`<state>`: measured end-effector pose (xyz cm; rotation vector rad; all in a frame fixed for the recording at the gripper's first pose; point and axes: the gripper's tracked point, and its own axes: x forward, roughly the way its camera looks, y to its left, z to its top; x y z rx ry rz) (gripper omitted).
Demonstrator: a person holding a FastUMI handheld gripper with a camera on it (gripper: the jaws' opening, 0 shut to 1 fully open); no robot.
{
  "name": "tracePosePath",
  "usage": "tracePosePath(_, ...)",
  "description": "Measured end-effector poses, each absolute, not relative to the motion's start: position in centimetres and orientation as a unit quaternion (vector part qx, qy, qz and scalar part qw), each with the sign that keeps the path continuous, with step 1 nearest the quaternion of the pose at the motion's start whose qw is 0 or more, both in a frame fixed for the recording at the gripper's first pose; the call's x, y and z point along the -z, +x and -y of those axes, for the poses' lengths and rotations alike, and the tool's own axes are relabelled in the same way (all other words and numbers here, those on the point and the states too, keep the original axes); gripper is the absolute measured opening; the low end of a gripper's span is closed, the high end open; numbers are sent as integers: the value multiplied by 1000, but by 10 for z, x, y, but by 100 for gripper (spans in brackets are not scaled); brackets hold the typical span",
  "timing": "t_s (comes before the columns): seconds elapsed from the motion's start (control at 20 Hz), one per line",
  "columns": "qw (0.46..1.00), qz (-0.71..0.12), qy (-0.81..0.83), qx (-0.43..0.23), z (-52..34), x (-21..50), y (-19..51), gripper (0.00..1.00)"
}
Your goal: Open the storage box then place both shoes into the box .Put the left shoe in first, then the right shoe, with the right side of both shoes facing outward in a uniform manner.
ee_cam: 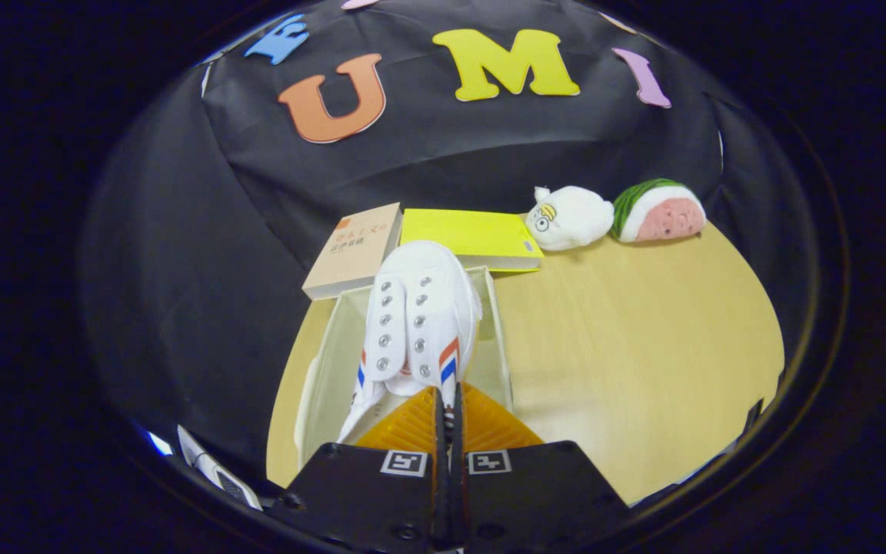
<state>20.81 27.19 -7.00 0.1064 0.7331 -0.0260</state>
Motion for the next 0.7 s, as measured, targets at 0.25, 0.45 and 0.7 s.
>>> tracePosePath(0.25, 940, -338, 15, 38, -274, 88, 212, 6)
tracePosePath(0.45, 941, -337, 5, 32, -276, 104, 210, 6)
tracePosePath(0.7, 935, -351, 16, 39, -273, 118, 202, 14)
